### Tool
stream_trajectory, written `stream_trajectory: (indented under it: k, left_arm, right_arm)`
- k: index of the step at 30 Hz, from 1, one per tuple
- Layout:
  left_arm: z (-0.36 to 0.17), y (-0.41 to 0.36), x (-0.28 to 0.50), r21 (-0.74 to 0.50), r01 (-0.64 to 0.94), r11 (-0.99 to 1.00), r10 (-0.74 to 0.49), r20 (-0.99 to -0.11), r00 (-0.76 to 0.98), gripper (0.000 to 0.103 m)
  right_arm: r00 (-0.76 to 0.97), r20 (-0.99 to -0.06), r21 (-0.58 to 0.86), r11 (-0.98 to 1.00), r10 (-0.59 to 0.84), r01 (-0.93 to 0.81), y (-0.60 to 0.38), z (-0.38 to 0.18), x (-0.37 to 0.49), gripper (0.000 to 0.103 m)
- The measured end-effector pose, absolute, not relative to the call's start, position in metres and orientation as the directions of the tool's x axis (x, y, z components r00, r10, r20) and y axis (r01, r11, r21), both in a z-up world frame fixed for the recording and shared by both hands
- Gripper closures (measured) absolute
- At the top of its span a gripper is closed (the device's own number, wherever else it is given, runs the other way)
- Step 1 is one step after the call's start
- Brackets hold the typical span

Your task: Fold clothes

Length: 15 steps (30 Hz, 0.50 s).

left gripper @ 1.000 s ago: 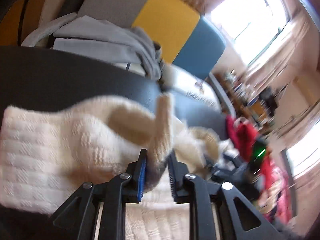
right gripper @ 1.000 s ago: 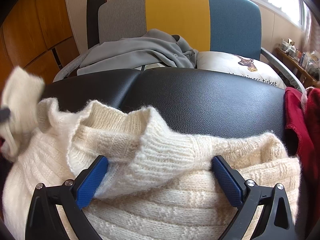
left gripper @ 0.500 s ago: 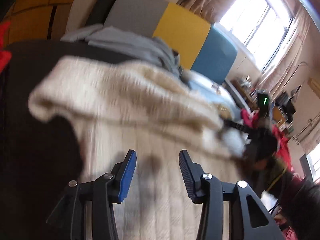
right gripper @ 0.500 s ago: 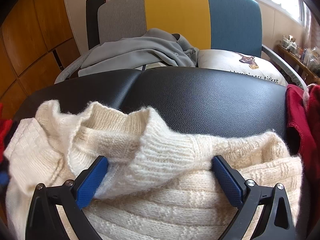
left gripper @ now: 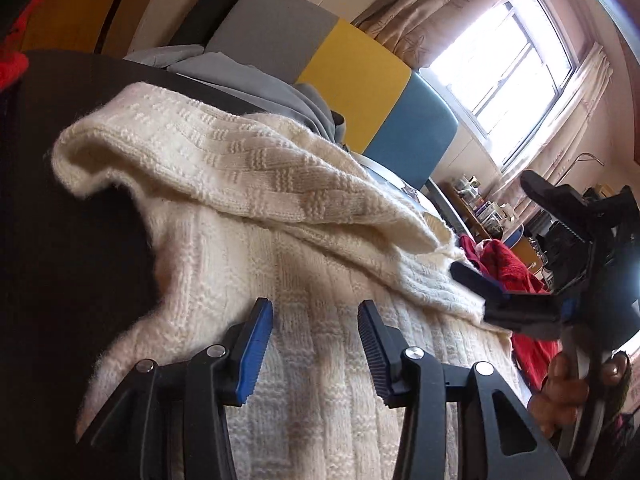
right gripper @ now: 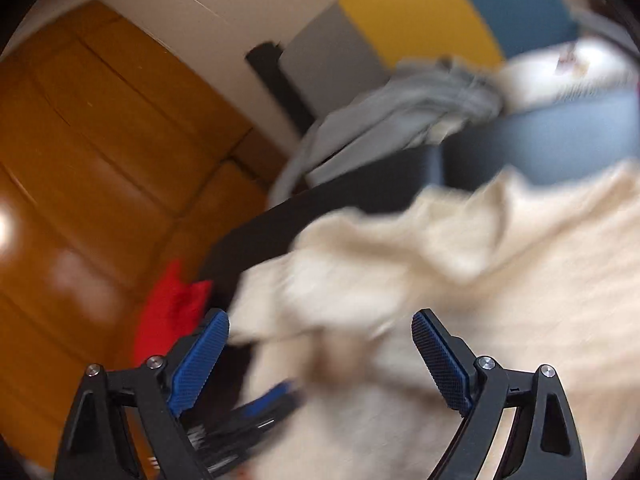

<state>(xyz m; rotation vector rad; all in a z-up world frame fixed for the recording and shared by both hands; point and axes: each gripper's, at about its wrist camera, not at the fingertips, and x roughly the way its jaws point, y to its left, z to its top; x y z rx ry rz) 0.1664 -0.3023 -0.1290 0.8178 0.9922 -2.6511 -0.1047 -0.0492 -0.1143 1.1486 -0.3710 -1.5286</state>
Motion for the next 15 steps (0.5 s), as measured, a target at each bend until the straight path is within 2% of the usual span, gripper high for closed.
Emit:
stream_trajectory:
  k: [4, 5, 6, 10, 13, 15]
  left_arm:
    - [-0.129, -0.304, 0.168, -0.557, 0.353, -0.752, 0.018, -0.552, -0.833, 0.058]
    - [-0.129, -0.304, 0.168, -0.560, 0.351, -0.751, 0.020, -0.550, -0.835, 0.058]
    - [-0.129, -0.305, 0.168, -0.562, 0.350, -0.749, 0.021, -0.548, -0.836, 0.058]
    - [-0.128, -0.306, 0.170, -0.573, 0.343, -0.745, 0.028, -0.541, -0.841, 0.058]
    - [-0.128, -0.307, 0.171, -0.579, 0.338, -0.742, 0.033, -0.535, -0.844, 0.058]
    - [-0.129, -0.308, 0.170, -0.583, 0.334, -0.741, 0.037, -0.532, -0.846, 0.058]
  right_arm:
    - [0.133, -0.401, 0.855, -0.319, -0.906, 0.408, -0.065, -0.142, -0.105, 0.013]
    - [0.126, -0.401, 0.863, -0.328, -0.907, 0.383, -0.070, -0.145, -0.105, 0.015]
    - [0.118, -0.402, 0.870, -0.338, -0.908, 0.360, -0.074, -0.147, -0.105, 0.022]
    - [0.095, -0.421, 0.869, -0.371, -0.902, 0.328, -0.094, -0.155, -0.107, 0.028]
    - [0.039, -0.429, 0.869, -0.400, -0.903, 0.291, -0.100, -0.162, -0.114, 0.040]
    - [0.005, -0.458, 0.849, -0.436, -0.889, 0.299, -0.107, -0.164, -0.118, 0.057]
